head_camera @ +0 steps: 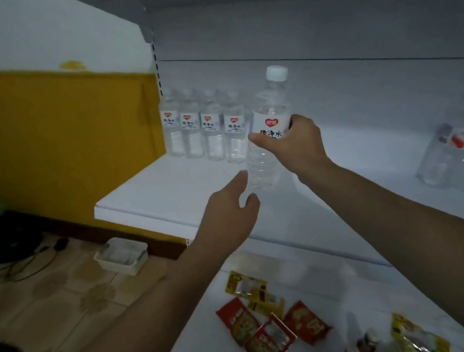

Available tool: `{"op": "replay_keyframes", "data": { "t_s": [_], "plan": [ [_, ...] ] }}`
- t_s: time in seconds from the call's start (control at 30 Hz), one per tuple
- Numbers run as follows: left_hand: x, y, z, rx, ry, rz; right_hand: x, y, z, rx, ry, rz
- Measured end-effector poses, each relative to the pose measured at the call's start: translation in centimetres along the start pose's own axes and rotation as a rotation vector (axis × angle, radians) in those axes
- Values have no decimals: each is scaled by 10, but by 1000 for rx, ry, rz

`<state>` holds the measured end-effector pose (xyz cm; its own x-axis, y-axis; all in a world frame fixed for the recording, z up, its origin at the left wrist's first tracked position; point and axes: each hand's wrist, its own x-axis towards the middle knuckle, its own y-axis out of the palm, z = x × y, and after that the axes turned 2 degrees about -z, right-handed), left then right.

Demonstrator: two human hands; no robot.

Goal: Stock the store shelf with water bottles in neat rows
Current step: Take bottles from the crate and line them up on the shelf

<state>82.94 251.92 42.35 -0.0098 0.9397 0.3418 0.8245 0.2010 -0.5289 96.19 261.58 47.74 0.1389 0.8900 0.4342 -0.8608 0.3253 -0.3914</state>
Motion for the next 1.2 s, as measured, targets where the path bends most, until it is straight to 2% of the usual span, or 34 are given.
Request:
{"op": "replay_keyframes", "data": {
  "t_s": [0.17,0.37,0.47,0.8,0.97,1.2],
  "plan": [
    [30,38,42,190,-98,114,68,35,-42,18,70,-26],
    [58,73,59,439,-20,213,128,80,-93,-159,33,-5],
    [63,80,64,504,42,206,152,97,-114,-130,53,-34],
    [61,87,67,540,79,164,177,126,-143,-16,-86,-142],
    [59,85,65,529,125,122,180,128,-142,-79,-61,-151],
    [60,86,66,516,89,150,163,108,-149,-158,-1,11]
  ]
}}
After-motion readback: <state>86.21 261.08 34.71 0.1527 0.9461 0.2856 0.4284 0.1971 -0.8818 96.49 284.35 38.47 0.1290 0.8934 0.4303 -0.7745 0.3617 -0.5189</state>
